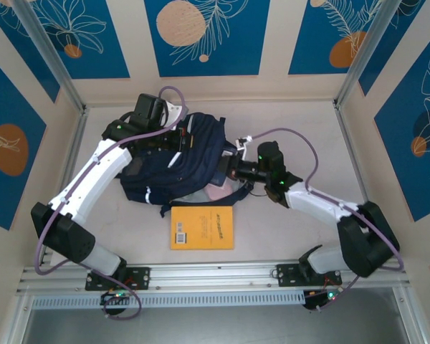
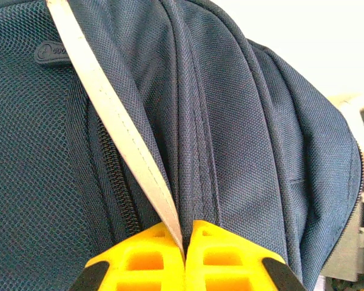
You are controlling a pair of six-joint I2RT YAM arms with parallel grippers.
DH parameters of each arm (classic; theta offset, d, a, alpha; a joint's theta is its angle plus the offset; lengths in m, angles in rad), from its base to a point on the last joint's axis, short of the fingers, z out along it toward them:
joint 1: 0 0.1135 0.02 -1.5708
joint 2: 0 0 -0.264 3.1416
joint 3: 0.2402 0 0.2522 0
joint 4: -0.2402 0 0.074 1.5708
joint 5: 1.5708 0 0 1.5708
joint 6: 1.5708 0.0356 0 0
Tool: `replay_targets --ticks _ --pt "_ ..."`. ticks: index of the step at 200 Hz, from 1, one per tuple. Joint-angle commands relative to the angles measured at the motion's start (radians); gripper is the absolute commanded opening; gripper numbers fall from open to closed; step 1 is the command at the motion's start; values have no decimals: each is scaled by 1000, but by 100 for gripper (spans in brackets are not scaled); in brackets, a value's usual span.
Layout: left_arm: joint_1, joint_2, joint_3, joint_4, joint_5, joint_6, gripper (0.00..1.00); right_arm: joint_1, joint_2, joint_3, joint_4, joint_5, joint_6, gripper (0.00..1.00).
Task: Pack the student bag
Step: Place the book in the student bag.
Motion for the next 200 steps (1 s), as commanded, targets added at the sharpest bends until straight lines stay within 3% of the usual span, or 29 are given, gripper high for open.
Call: replay_targets --ticks 1,31,54,68,77,91,111,136,173,200 --pt "-4 -21 78 92 99 45 0 24 126 93 60 4 16 1" --pt "11 -6 103 114 157 33 0 54 347 241 137 28 91 3" --pt "28 21 106 131 189 23 0 103 468 362 95 131 101 10" --pt "42 34 98 151 214 5 0 134 549 463 43 128 69 17" --pt "53 41 85 167 226 -8 0 146 592 524 3 106 48 24" --pt "74 44 65 194 226 -35 0 151 623 575 -57 96 21 46" --pt "112 49 38 222 208 -70 0 137 577 522 -66 122 -15 65" --pt "154 53 -2 272 170 -103 0 122 456 427 -65 115 -105 80" --pt "184 101 -9 310 88 -132 0 119 271 314 -194 214 -245 95" --pt "192 154 7 340 71 -153 0 97 174 229 -255 301 -266 96"
